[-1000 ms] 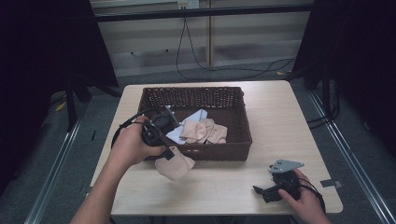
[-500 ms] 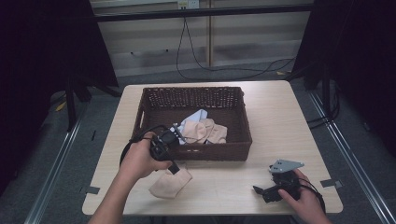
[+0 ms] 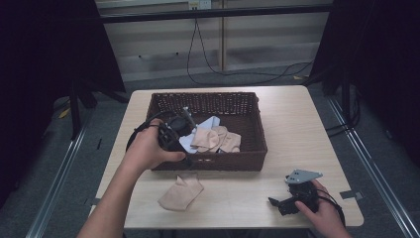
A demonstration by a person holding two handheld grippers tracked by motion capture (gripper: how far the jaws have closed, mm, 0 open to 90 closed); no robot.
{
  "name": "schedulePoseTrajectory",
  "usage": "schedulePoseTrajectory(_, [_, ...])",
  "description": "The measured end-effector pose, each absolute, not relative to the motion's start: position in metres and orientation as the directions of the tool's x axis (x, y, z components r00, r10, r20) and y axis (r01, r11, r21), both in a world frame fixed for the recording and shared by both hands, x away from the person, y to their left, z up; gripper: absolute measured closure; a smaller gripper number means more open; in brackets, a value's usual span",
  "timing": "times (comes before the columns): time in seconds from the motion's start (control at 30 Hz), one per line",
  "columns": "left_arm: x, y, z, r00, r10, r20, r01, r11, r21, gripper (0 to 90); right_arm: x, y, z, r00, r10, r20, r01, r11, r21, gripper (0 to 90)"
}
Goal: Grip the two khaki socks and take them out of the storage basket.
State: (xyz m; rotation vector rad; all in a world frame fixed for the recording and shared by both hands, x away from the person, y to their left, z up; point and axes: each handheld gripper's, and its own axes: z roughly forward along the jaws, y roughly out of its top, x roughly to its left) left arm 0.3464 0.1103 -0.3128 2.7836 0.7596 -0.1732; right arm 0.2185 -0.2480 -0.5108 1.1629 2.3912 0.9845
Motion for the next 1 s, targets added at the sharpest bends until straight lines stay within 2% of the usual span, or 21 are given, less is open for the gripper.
schedulePoseTrajectory(0.37, [0.375,0.093,-0.299,0.843,0.519,-0.139,0.537,-0.798,0.274,10.6,0.218,-0.248,-0.511,-0.623,0.782,0.028,0.574,0.433,0.694,0.0])
schedulePoseTrajectory(0.77, [0.4,0.075,-0.309,0.828,0.544,-0.136,0.56,-0.786,0.263,9.3,0.218,-0.248,-0.511,-0.624,0.781,0.026,0.573,0.434,0.695,0.0])
schedulePoseTrajectory(1.0, [0.417,0.07,-0.328,0.8,0.584,-0.136,0.599,-0.762,0.248,11.2,0.218,-0.248,-0.511,-0.624,0.781,0.026,0.573,0.434,0.695,0.0])
